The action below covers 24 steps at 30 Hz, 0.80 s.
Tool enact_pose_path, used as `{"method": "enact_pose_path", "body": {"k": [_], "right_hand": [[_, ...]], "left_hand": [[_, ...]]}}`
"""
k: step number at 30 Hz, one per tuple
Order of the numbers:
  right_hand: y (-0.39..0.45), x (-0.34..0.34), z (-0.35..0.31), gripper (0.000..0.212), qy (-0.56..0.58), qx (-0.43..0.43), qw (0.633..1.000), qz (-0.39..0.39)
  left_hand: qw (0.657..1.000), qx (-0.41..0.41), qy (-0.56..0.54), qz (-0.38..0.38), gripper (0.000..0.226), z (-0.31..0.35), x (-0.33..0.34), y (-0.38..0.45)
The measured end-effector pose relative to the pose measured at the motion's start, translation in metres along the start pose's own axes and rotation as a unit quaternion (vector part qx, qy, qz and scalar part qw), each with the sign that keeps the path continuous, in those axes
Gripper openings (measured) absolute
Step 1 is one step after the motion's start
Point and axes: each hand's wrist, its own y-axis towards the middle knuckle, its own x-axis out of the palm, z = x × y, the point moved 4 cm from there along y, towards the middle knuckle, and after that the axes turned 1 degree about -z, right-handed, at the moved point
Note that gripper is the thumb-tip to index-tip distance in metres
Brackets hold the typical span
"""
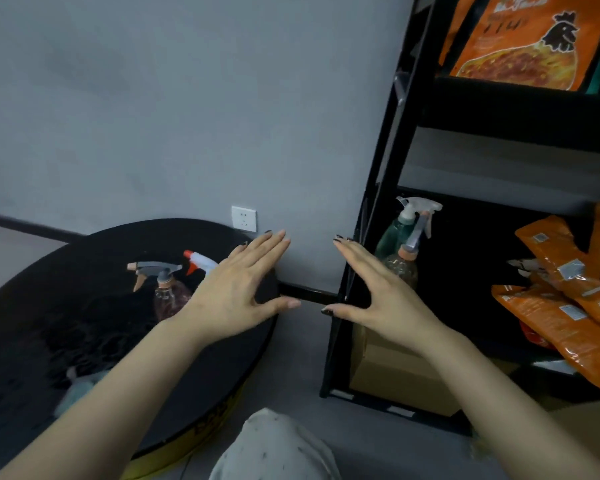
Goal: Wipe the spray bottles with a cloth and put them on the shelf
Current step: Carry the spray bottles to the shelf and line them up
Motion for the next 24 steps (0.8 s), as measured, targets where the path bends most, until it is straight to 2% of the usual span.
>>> {"method": "enact_pose_path", "body": {"k": [5, 10, 16, 24], "right_hand": [[0.038, 0.056, -0.016, 0.089, 0.007, -0.004, 0.999, -0.05], [0.086, 0.107, -0.033, 0.088, 0.022, -0.007, 0.998, -0.063], [0.15, 0.154, -0.045, 0.086, 0.001, 0.006, 0.998, -0.061], [0.212, 0.205, -0.037, 0.08, -0.014, 0.083, 0.994, -0.068]], "left_hand": [[0.998, -0.066, 0.02, -0.01, 0.099, -0.051, -0.013, -0.045], [0.992, -0.124, 0.034, 0.001, 0.099, -0.102, -0.021, -0.082], [0.986, -0.159, 0.049, -0.004, 0.102, -0.148, -0.021, -0.101], [0.983, -0.173, 0.053, -0.004, 0.1, -0.188, -0.007, -0.098]]}}
